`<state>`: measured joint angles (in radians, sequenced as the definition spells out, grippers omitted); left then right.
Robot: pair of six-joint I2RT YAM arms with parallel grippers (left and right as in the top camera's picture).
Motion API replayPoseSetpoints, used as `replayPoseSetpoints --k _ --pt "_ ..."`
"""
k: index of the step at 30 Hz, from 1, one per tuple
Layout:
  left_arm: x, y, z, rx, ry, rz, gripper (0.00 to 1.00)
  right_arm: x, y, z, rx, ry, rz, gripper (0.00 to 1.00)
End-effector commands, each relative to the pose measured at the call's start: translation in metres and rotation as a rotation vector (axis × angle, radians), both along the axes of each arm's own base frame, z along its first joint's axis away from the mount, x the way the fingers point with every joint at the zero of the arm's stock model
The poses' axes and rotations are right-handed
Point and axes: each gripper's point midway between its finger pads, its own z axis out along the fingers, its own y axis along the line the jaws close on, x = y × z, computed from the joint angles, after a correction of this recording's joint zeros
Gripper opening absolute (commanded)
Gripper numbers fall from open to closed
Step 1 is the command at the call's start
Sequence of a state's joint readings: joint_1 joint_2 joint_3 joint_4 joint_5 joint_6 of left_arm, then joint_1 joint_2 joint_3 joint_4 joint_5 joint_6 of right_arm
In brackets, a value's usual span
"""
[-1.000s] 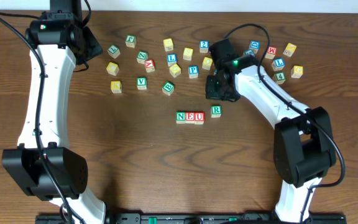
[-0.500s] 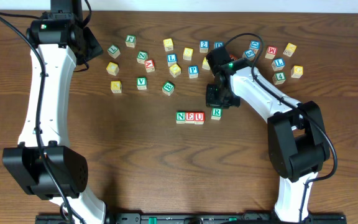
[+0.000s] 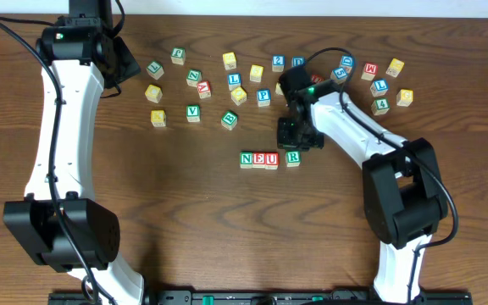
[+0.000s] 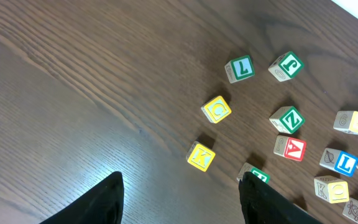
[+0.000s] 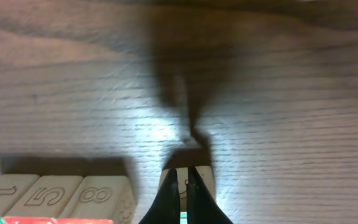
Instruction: Spell out NEURIPS
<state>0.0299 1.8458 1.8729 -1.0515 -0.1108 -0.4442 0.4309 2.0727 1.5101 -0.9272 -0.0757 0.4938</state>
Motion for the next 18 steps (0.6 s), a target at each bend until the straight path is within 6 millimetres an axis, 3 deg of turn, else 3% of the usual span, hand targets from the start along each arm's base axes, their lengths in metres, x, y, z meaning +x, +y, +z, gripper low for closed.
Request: replayPoseSetpoints --k 1,6,12,18 --pt "-0.001 0.003 -0.007 0.014 0.024 0.002 0.59 -0.005 0.007 -0.003 0.006 0.013 0.004 0.01" --pt "-0.001 0.003 -0.007 0.014 0.024 0.002 0.59 0.005 0.006 0.001 0.011 -0.017 -0.006 0.01" --pt "-0.001 0.003 -0.007 0.014 0.025 0.002 0.59 0.026 -0.013 0.026 -0.011 -0.061 -0.038 0.01" --pt "-0.001 0.003 -0.007 0.014 0.024 0.002 0.59 0.008 -0.039 0.029 -0.058 0.035 -0.073 0.01"
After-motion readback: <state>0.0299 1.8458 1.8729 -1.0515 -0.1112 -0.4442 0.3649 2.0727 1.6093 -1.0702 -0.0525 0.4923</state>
